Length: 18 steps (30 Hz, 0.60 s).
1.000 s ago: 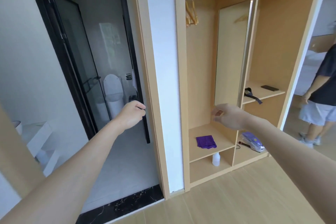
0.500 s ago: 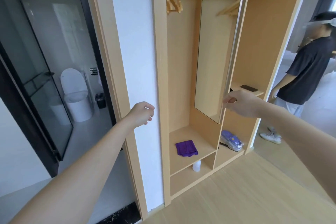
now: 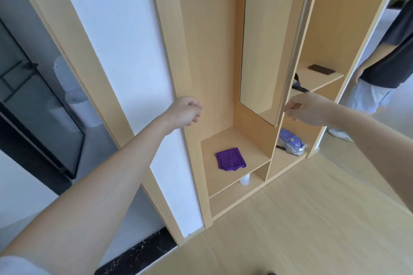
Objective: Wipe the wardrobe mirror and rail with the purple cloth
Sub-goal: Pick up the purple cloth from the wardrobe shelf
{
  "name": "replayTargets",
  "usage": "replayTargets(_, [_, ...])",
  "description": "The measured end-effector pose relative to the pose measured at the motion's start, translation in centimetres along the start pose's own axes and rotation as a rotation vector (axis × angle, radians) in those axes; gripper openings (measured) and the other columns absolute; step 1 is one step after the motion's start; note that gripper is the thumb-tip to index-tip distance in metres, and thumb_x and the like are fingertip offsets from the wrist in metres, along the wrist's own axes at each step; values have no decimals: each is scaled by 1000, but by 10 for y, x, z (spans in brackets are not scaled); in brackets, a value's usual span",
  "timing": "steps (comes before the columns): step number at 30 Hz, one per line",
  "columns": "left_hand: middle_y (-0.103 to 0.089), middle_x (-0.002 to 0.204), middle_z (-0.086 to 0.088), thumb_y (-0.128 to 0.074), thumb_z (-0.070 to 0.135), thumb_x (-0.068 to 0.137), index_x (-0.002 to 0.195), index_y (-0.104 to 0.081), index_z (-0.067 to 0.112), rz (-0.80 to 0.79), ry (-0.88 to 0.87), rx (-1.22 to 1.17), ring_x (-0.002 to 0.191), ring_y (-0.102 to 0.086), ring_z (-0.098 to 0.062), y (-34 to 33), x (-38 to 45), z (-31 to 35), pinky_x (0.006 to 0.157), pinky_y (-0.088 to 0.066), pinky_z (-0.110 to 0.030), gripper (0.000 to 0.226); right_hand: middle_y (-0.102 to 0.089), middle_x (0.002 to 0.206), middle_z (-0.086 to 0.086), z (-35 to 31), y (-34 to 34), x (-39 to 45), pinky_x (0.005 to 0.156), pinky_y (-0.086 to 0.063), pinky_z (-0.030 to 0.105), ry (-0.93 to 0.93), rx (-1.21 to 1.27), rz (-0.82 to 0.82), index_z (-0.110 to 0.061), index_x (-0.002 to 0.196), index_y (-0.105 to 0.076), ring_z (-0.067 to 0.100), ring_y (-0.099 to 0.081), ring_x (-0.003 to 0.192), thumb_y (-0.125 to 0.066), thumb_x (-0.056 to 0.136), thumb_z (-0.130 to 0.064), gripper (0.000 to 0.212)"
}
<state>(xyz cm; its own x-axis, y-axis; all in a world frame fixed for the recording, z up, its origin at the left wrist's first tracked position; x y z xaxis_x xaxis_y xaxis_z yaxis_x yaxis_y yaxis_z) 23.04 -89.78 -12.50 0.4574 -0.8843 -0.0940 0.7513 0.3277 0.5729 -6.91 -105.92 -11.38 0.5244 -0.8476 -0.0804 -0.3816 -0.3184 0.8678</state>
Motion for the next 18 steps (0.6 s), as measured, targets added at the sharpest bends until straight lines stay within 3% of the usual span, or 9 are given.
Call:
replayTargets(6, [-66, 97, -6, -51, 7, 97, 108, -65, 14, 12, 3, -17, 79, -63, -14, -55, 100, 24, 72, -51, -30, 19, -70, 97, 3, 53, 10, 97, 68, -49, 26, -7, 63, -41, -9, 106, -72, 19, -63, 86, -59, 97, -17, 18])
replayTargets(9, [-67, 98, -4, -52, 9, 97, 111, -66, 13, 21, 53, -16, 82, -64, -15, -78, 145, 17, 74, -52, -32, 20, -73, 105, 10, 78, 20, 145, 89, -56, 40, -4, 6, -56, -10, 110, -74, 30, -68, 100, -60, 97, -18, 21])
replayTargets(11, [-66, 100, -1, -53, 11, 96, 112, -66, 14, 27, 102, -39, 85, -65, -14, -92, 171, 7, 76, -55, -32, 21, -73, 108, 13, 91, 23, 174, 94, -54, 43, -9, 8, -72, -8, 112, -73, 34, -68, 104, -58, 98, -17, 22])
replayTargets(18, [-63, 103, -2, -52, 10, 96, 114, -66, 13, 16, 266, -80, 88, -65, -17, -134, 229, -39, 80, -56, -35, 23, -69, 100, 4, 118, -24, 249, 71, -54, 30, -36, 80, -193, -16, 101, -71, 24, -65, 88, -51, 97, -14, 21])
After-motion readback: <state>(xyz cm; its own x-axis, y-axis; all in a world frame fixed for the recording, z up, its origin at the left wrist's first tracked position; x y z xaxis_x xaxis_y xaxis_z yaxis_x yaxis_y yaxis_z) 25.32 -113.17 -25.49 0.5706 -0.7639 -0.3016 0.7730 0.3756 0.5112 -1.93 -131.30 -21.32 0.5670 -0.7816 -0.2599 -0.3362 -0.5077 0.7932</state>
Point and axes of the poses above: each hand's wrist, its own x-axis towards the middle knuckle, its own y-axis out of the back of the hand, z = x × y, the point moved 7 cm from there along x, towards the middle knuckle
